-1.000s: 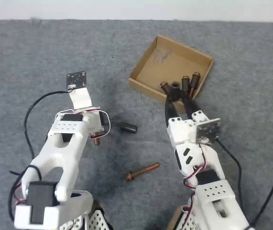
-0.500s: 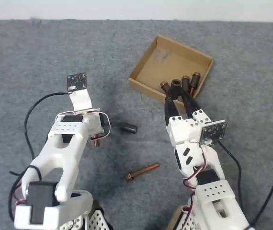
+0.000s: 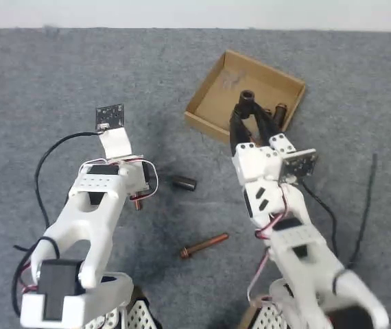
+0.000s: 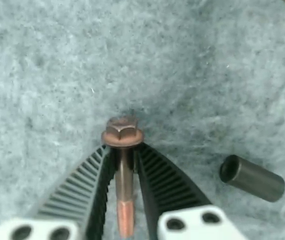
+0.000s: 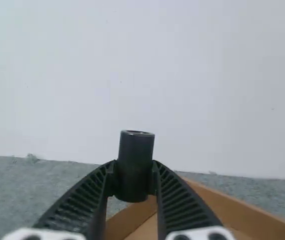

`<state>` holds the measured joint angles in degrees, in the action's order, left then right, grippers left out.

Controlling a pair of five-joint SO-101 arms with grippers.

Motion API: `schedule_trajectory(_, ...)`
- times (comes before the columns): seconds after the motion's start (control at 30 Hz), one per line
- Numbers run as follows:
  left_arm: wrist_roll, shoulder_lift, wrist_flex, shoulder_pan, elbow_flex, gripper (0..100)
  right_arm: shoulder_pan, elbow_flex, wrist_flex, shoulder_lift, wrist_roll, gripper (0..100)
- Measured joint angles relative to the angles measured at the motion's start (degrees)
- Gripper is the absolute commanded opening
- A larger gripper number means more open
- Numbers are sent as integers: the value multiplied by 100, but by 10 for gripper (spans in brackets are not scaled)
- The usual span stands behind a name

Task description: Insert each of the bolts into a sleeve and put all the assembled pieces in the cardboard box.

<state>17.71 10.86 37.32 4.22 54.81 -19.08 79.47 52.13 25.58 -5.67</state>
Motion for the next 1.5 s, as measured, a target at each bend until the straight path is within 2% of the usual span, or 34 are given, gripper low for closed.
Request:
schedule_trajectory(0.33,0,0,0,0,0,11,-387,-158,2769,-2945,0,6)
schedule_trajectory(0.57,0,0,-79,0,9,11,-615,387,4519,-3719,158,6)
schedule_trajectory(0.87,0,0,-237,-35,9,11,-721,1257,4677,-3727,167,6)
schedule_trajectory(1.1,-26,132,-255,-545,9,11,-756,1442,4686,-3411,-35,6)
schedule_trajectory(1.5,-9,2084,-1574,-765,9,11,-774,1442,4686,-3411,-70,6)
